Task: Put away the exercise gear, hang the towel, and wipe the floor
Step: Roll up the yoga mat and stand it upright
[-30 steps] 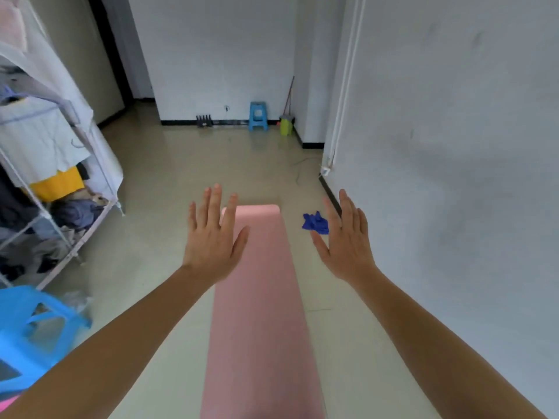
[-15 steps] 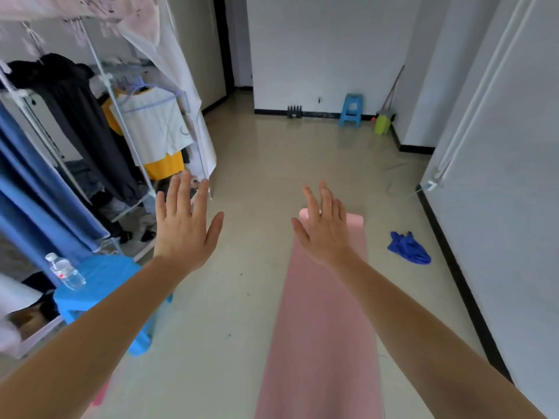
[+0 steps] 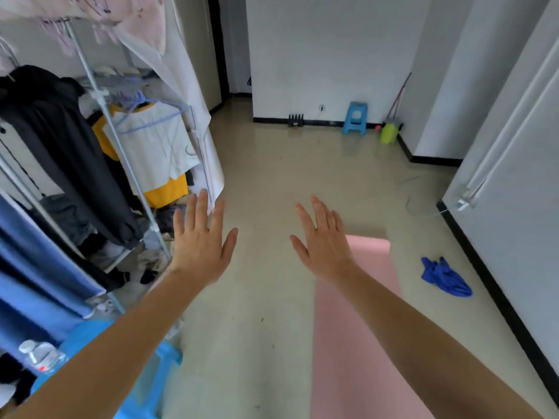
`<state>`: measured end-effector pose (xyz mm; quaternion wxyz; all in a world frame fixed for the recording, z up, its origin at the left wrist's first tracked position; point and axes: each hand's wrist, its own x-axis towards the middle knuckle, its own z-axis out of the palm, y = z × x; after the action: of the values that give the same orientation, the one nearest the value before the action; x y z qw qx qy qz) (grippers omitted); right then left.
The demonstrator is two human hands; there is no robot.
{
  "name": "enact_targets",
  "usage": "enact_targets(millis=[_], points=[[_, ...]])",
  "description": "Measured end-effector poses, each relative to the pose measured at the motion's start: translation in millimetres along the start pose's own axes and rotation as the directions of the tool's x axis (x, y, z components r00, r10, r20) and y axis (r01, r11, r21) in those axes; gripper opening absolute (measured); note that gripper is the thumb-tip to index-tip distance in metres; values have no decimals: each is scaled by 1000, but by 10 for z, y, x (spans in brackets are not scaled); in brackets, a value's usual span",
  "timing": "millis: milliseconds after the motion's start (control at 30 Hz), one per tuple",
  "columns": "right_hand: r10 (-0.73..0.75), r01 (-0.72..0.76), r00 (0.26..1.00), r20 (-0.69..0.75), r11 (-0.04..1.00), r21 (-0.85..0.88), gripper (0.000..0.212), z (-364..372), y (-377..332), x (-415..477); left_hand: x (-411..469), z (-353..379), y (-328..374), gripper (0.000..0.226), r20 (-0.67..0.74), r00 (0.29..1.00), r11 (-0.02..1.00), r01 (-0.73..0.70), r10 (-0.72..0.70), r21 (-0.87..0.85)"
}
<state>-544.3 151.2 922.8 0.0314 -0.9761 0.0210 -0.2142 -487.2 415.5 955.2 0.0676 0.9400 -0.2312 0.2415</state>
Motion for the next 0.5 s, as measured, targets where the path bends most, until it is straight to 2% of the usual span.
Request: enact_targets(millis=[233,367,500], points=[[152,-164,981,-119,982,-91,67,210,623,932,1607,631,14,62,-75,990,984,-132,123,-123],[312,-325,940,-140,942,-79,69,641,1161,1436,2426,1291,211,62,-28,982,966,-187,185,-176],[397,-405,912,-100,911,-74,71,1198,1709,2203,3340,1999,347,63,26,955,950,-289,294,-121]])
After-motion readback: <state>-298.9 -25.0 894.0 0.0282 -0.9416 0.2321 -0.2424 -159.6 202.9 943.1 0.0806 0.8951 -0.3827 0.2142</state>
